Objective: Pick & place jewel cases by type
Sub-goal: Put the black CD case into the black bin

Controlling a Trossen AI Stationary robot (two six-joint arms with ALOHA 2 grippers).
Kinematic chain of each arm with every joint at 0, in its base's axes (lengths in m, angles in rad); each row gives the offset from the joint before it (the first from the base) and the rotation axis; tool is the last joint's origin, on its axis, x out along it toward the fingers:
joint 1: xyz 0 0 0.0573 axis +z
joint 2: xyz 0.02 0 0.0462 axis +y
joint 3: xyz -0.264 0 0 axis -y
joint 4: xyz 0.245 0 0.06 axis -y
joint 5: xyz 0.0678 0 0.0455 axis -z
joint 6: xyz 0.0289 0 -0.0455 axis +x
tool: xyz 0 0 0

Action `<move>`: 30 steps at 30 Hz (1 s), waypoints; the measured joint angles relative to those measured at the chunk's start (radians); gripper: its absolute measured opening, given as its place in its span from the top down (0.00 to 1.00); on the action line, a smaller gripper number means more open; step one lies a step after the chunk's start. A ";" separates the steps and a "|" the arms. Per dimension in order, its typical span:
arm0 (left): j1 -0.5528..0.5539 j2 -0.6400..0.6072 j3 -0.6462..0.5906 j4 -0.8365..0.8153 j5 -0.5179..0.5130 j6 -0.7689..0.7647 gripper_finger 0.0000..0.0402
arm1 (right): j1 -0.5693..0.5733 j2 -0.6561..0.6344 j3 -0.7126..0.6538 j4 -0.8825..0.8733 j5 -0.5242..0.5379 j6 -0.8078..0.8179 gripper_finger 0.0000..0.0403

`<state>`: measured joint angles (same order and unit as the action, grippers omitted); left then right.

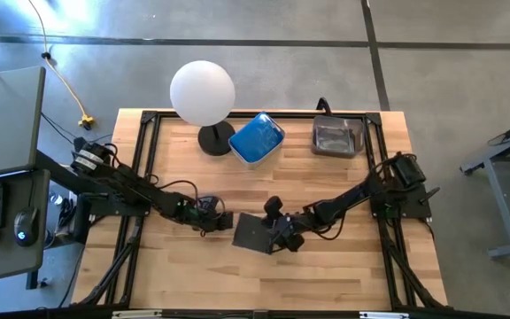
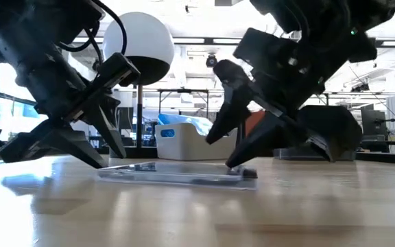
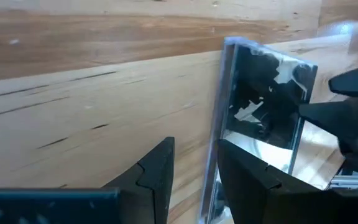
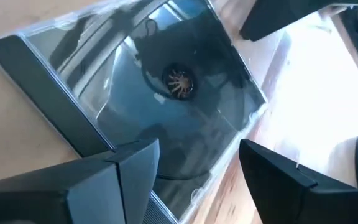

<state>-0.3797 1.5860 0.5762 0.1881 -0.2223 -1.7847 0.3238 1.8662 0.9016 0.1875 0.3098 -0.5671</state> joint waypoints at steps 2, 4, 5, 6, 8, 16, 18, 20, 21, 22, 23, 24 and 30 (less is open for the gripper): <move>0.001 0.000 0.000 0.002 -0.002 0.000 0.69 | 0.008 -0.037 -0.002 -0.045 -0.005 0.004 0.45; 0.000 0.001 0.000 0.006 -0.013 0.000 0.69 | 0.014 -0.079 0.002 -0.092 -0.014 0.018 0.45; 0.000 0.001 -0.001 0.011 -0.020 -0.001 0.69 | 0.016 -0.101 0.003 -0.138 -0.016 0.032 0.45; 0.000 0.002 -0.001 0.015 -0.026 -0.001 0.69 | 0.018 -0.118 0.001 -0.189 -0.014 0.053 0.45; 0.000 0.003 -0.001 0.027 -0.041 -0.001 0.69 | 0.018 -0.146 0.000 -0.291 -0.026 0.093 0.45; 0.037 0.038 -0.001 0.070 -0.046 0.029 0.69 | 0.059 -0.157 -0.065 -0.254 -0.067 0.121 0.45; 0.059 0.083 -0.001 0.136 -0.014 0.050 0.69 | 0.074 -0.149 -0.103 -0.141 -0.047 0.088 0.45; 0.078 0.118 0.002 0.232 0.033 0.072 0.69 | 0.084 -0.143 -0.136 -0.051 -0.024 0.055 0.45; 0.088 0.144 0.011 0.278 0.048 0.082 0.69 | 0.085 -0.143 -0.150 -0.026 -0.020 0.045 0.45; 0.096 0.165 0.021 0.308 0.063 0.091 0.69 | 0.085 -0.143 -0.158 -0.009 -0.023 0.041 0.45; 0.106 0.175 0.033 0.325 0.082 0.100 0.69 | 0.080 -0.143 -0.160 -0.004 -0.033 0.040 0.45; 0.118 0.190 0.048 0.325 0.106 0.110 0.69 | 0.076 -0.143 -0.160 -0.010 -0.038 0.039 0.45; 0.168 0.257 0.147 0.311 0.200 0.183 0.69 | 0.065 -0.145 -0.158 -0.068 -0.041 -0.003 0.45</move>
<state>-0.2121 1.8432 0.7233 0.4989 -0.0227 -1.6022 0.3892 1.7213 0.7433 0.1193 0.2687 -0.5705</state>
